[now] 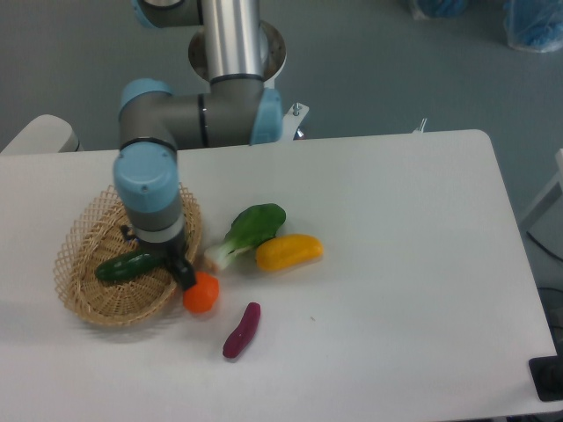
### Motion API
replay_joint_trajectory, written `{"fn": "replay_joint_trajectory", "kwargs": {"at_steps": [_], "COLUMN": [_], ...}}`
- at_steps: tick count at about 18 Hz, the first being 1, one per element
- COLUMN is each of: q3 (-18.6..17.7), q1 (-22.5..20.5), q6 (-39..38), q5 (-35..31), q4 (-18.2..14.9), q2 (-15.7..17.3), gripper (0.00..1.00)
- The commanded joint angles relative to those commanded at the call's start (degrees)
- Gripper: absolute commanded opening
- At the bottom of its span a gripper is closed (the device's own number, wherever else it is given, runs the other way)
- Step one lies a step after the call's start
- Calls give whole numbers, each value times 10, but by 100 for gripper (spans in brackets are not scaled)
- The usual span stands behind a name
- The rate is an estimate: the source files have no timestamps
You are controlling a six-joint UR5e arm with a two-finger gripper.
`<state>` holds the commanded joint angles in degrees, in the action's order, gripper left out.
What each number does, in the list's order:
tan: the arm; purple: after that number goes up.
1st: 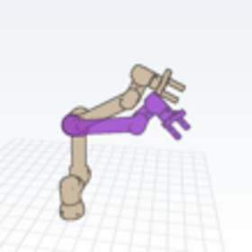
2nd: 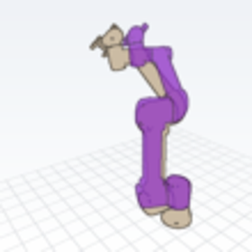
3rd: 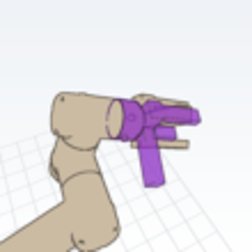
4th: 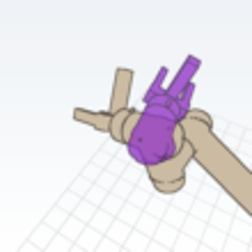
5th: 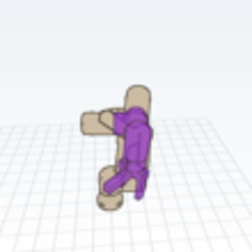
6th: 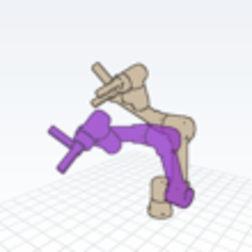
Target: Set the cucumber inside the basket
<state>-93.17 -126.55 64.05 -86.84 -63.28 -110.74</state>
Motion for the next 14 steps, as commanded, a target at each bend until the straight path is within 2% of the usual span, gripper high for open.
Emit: {"fn": "replay_joint_trajectory", "kwargs": {"at_steps": [3,7,12,14], "q3": [25,64,156,185], "q1": [-42,-110,-157,-176], "q6": [53,117,193,219], "q5": [0,-1,-53,-53], "q4": [-1,-7,-57,-61], "q2": [-10,-52,-121,-140], "gripper": [100,100,100,100]}}
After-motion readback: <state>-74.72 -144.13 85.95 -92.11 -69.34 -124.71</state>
